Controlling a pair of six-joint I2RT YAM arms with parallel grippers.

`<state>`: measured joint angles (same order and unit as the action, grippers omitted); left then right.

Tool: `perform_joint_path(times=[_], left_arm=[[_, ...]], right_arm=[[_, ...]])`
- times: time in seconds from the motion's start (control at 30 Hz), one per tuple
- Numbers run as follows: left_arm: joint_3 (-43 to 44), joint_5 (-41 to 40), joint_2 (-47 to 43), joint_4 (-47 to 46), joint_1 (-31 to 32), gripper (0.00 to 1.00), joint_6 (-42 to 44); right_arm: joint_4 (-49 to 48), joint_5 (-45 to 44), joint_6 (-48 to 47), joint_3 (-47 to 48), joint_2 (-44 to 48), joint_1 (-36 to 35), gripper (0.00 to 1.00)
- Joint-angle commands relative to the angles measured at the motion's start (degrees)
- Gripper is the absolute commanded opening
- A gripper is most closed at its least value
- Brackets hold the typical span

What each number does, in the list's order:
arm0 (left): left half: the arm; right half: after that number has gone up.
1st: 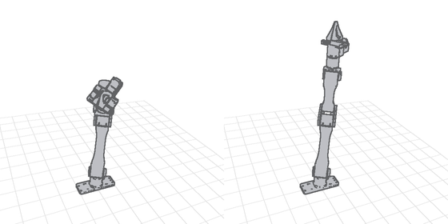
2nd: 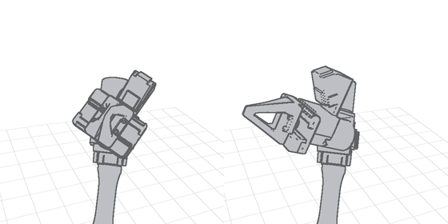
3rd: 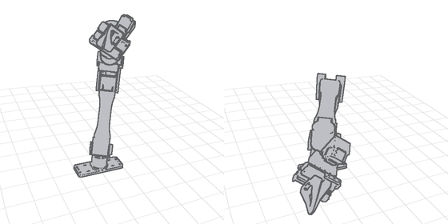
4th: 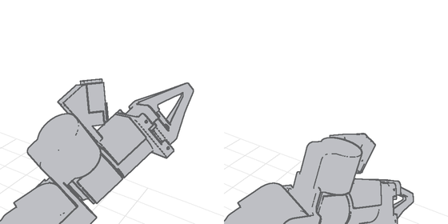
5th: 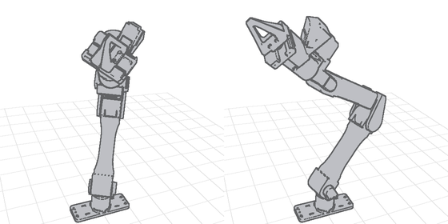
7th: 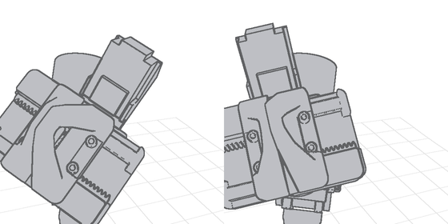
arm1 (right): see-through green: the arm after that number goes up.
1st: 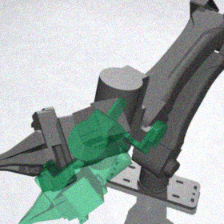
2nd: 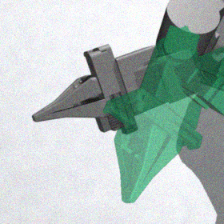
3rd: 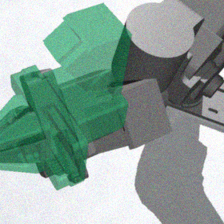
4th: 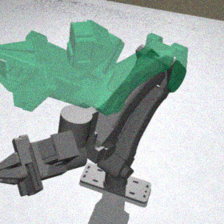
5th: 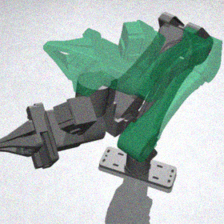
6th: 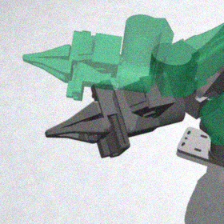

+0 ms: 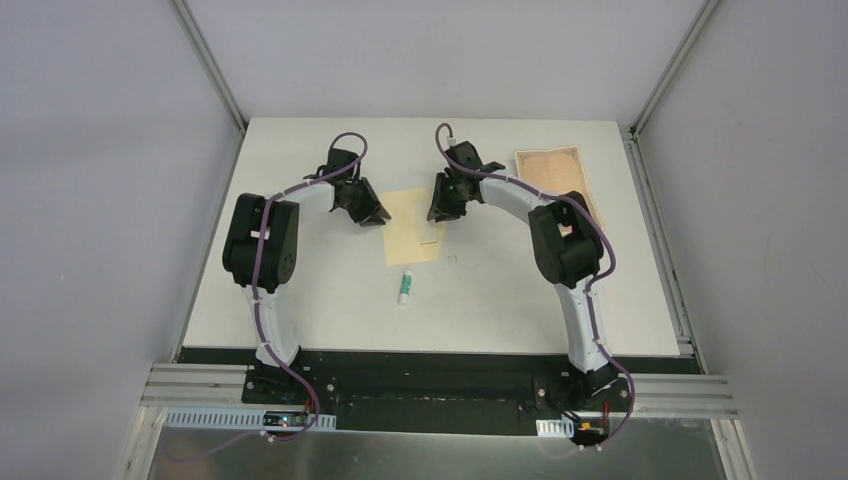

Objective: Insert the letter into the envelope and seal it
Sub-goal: Place the letter in the envelope.

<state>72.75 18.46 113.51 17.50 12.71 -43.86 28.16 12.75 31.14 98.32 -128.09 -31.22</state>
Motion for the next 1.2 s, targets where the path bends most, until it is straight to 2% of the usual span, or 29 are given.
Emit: perform_joint_path(times=[0.0,0.47,0.77,1.0,1.17], left_arm=[[1.14,-1.41,1.96,0.47,0.03,0.27,1.47],[2.59,-0.76,2.44,0.99,-0.04,0.29,1.9],[4.8,1.58,0.47,2.08,-0.01,0.31,2.81],[7.59,1.24,-1.21,3.77,-0.41,0.32,3.59],[10.15,-0.21,1.08,4.87,-2.24,0.32,4.44]], right_arm=[[0.1,0.14,-0.57,3.76,-0.78,-1.37,0.28],[2.65,-0.37,-1.35,8.11,-3.11,-3.58,0.28],[3.92,-2.75,-1.66,8.71,-1.92,-2.78,0.39],[4.68,-3.31,-0.92,11.04,-3.35,-2.62,0.38],[4.94,-3.88,-0.64,12.22,-3.96,-2.4,0.38]])
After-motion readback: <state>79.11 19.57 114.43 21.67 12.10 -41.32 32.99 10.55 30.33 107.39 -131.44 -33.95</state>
